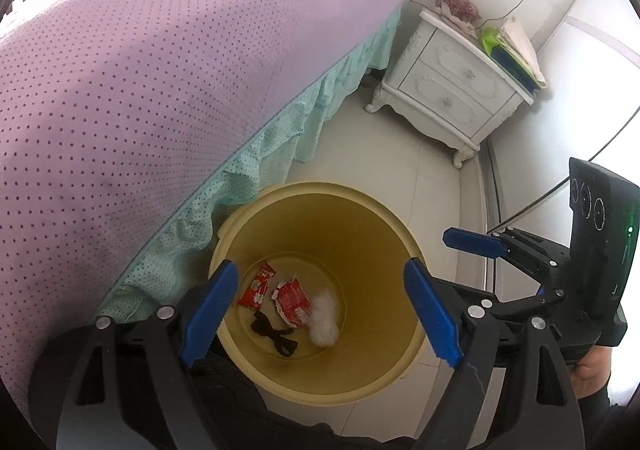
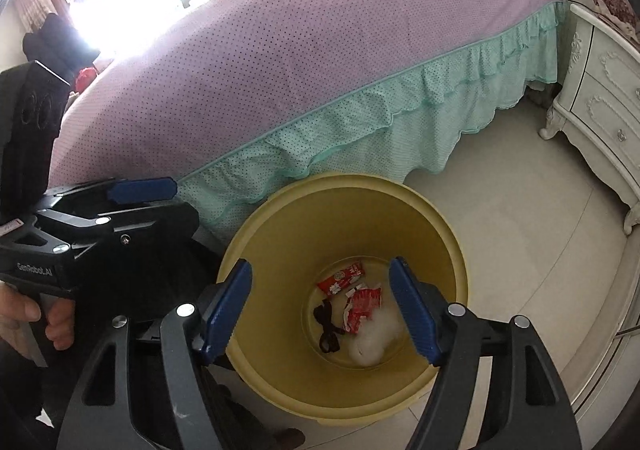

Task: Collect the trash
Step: 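Carry both items over the yellow bin and open both tools, then return both tools to the bed toward the red cloth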

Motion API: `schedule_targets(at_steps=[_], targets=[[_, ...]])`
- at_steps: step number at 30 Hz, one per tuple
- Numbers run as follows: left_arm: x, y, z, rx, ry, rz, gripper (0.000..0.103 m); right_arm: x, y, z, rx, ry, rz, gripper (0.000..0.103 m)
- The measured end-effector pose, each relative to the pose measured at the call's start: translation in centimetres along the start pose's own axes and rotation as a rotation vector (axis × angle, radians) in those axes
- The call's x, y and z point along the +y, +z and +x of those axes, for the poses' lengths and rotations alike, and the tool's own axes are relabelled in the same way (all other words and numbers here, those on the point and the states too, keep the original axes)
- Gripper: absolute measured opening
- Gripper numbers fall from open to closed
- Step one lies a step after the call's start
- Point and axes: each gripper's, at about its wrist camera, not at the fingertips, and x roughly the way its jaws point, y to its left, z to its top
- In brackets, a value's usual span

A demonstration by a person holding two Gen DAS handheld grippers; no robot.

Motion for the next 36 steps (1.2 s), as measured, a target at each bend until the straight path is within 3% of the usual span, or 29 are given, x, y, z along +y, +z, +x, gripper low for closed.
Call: schedule_targets(at_steps=[5, 12, 21, 31, 36], targets=[[0.2, -0.1, -1.0, -0.028, 0.018, 0.000, 0.084, 0.9, 0.7, -0.9, -0.032, 0.005, -0.021, 0.069], [1.5, -0.4, -5.8, -0.134, 0.123, -0.024, 0.090, 5.1, 3.0, -2.6, -0.136, 0.012, -0.127, 0.086], [6.5, -2.0, -15.5, -0.318, 0.278, -0.134, 0.097, 12.8, 6.5, -4.1, -0.295, 0.136, -0.266, 0.088], [14.1, -6.6, -25.7, -0.471, 0.545, -0.320, 0.099, 26.0, 10.3, -2.7, -0.363, 0.343, -0.437, 0.095], [17.8, -9.8, -30.0, -0.526, 0.656, -0.437, 0.099, 31.5, 11.3, -1.1, -0.363, 0.458, -0.452, 0.095]])
